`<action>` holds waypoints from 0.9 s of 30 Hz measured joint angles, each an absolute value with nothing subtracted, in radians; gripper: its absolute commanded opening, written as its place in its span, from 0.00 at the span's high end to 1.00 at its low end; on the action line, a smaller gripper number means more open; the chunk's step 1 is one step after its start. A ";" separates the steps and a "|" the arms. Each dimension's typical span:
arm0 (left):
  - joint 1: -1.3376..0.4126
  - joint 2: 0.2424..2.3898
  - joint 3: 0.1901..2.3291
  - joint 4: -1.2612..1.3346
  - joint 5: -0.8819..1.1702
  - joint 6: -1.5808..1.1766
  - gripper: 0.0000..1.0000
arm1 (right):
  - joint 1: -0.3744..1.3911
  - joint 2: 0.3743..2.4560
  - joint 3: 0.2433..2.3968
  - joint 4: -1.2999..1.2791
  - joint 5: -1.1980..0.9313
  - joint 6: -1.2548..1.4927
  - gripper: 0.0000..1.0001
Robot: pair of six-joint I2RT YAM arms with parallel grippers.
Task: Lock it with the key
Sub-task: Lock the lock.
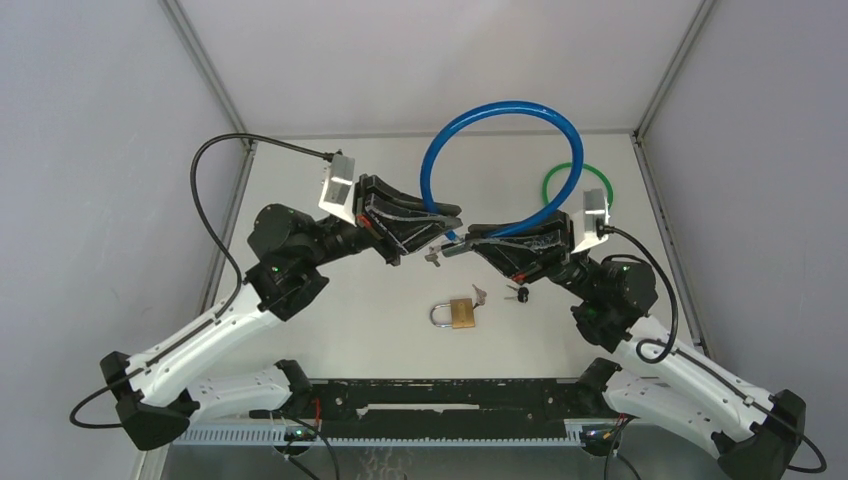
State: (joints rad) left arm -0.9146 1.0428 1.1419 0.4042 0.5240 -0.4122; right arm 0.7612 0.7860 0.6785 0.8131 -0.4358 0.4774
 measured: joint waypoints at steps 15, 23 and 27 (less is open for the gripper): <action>-0.858 1.011 1.127 0.256 0.584 -0.118 0.03 | 0.713 0.683 0.672 0.766 -0.321 0.447 1.00; -0.908 0.845 1.125 0.030 0.588 0.406 0.33 | 0.706 0.659 0.672 0.758 -0.355 0.443 1.00; -0.962 0.821 1.125 0.046 0.560 0.628 0.32 | 0.706 0.662 0.672 0.738 -0.362 0.444 1.00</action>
